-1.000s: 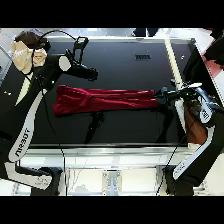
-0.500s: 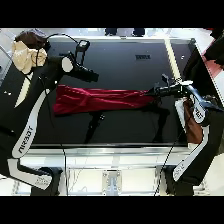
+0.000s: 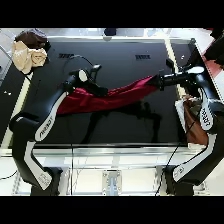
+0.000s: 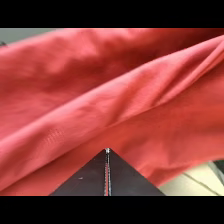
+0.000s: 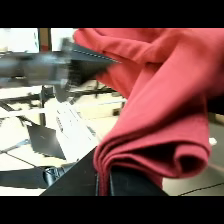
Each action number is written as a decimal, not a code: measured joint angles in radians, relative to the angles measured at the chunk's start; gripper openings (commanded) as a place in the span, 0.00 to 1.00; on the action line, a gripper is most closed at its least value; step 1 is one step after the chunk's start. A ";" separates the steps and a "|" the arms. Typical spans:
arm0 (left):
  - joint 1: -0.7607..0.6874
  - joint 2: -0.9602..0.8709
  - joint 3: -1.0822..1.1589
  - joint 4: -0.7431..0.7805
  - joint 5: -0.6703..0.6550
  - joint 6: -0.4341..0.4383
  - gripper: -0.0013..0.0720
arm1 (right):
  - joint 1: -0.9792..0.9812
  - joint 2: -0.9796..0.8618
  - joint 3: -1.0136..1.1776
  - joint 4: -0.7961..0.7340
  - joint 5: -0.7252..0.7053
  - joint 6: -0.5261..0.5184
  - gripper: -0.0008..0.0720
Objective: Fold the shirts.
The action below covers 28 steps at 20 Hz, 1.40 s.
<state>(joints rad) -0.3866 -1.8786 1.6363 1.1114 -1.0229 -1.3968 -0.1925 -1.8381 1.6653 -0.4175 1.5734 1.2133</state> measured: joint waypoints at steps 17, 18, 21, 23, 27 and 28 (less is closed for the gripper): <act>0.223 0.157 0.001 -0.006 -0.106 0.104 0.03 | 0.493 0.013 0.375 -0.192 -0.271 0.209 0.03; 0.265 0.189 0.001 -0.006 -0.116 0.109 0.03 | 0.533 -0.003 0.377 -0.193 -0.323 0.209 0.03; 0.393 0.284 0.001 -0.005 -0.133 0.118 0.03 | 0.674 -0.080 0.378 -0.196 -0.512 0.212 0.03; 0.469 0.337 0.001 -0.006 -0.146 0.122 0.03 | 0.769 -0.138 0.379 -0.171 -0.643 0.211 0.12; 0.566 0.389 0.001 -0.006 -0.191 0.130 0.03 | 0.913 -0.203 0.382 -0.113 -0.922 0.198 0.96; 0.581 0.396 0.001 -0.005 -0.204 0.135 0.03 | 0.926 -0.205 0.382 -0.109 -0.963 0.195 0.96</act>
<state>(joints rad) 0.1944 -1.4830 1.6371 1.1061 -1.2274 -1.2613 0.7334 -2.0434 2.0472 -0.5266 0.6106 1.4078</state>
